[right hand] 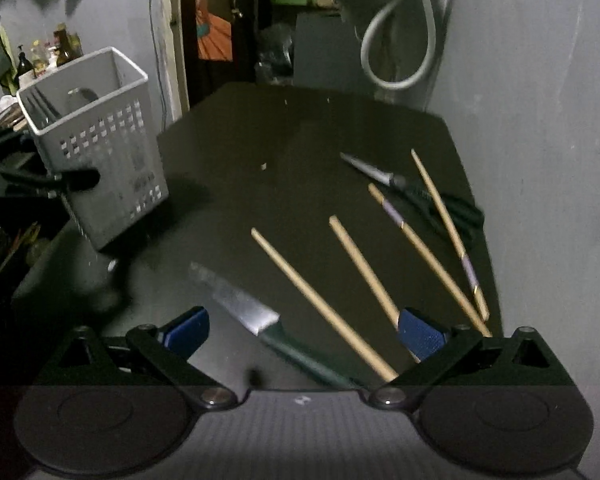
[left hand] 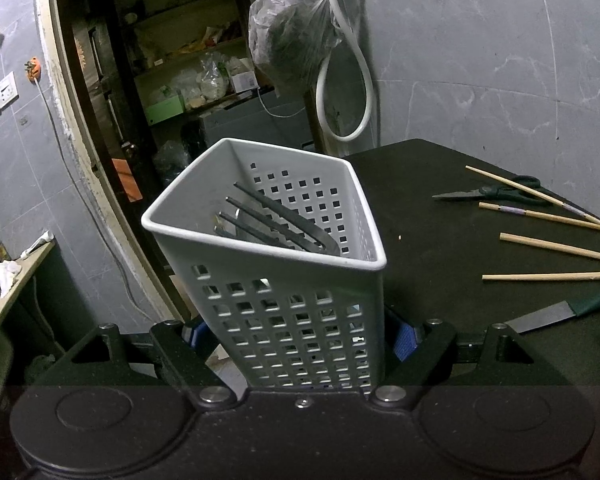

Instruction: Organize utensils

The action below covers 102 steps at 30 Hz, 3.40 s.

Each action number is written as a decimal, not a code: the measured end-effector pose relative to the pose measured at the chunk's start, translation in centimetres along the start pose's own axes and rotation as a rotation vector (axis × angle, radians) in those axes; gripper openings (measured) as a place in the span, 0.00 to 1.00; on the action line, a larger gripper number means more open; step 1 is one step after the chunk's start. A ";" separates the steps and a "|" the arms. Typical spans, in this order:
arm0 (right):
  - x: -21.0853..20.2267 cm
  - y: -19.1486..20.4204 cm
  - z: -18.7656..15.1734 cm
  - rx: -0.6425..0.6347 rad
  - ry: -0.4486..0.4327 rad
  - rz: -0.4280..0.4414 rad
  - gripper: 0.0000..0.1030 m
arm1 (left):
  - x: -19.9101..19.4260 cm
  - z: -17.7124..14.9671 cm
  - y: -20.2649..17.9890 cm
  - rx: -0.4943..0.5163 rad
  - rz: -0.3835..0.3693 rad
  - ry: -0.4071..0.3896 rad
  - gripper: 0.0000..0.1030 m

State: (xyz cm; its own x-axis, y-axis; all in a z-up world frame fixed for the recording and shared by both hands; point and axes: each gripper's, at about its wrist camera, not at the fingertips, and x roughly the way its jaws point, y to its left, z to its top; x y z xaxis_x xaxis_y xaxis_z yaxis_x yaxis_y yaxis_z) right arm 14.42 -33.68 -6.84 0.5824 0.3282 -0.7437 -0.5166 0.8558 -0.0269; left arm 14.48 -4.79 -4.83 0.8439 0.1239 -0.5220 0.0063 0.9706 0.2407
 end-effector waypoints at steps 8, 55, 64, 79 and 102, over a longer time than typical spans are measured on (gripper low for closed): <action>0.3 -1.7 -1.2 0.196 0.040 0.069 1.00 | 0.0 0.0 0.0 0.001 0.000 0.000 0.81; 2.2 -5.7 -4.4 0.654 0.104 0.342 0.21 | 0.0 0.0 -0.1 0.001 -0.001 -0.001 0.82; 2.3 -7.6 -7.4 0.878 0.037 0.393 0.21 | 0.1 0.0 -0.2 0.005 -0.002 0.001 0.82; 0.8 -8.1 -11.2 1.058 -0.088 0.363 0.22 | 0.6 0.1 0.0 0.029 -0.013 0.007 0.82; 0.1 -5.2 -7.8 0.736 -0.065 0.140 0.21 | 0.9 0.1 0.0 0.039 -0.015 0.011 0.83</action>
State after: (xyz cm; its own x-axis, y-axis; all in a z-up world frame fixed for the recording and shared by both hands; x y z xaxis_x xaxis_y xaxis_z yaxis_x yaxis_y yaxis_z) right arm 12.27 -41.23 -11.94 0.5899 0.4566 -0.6660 -0.0485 0.8433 0.5352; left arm 15.29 -4.71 -5.21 0.8377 0.1123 -0.5345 0.0395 0.9636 0.2644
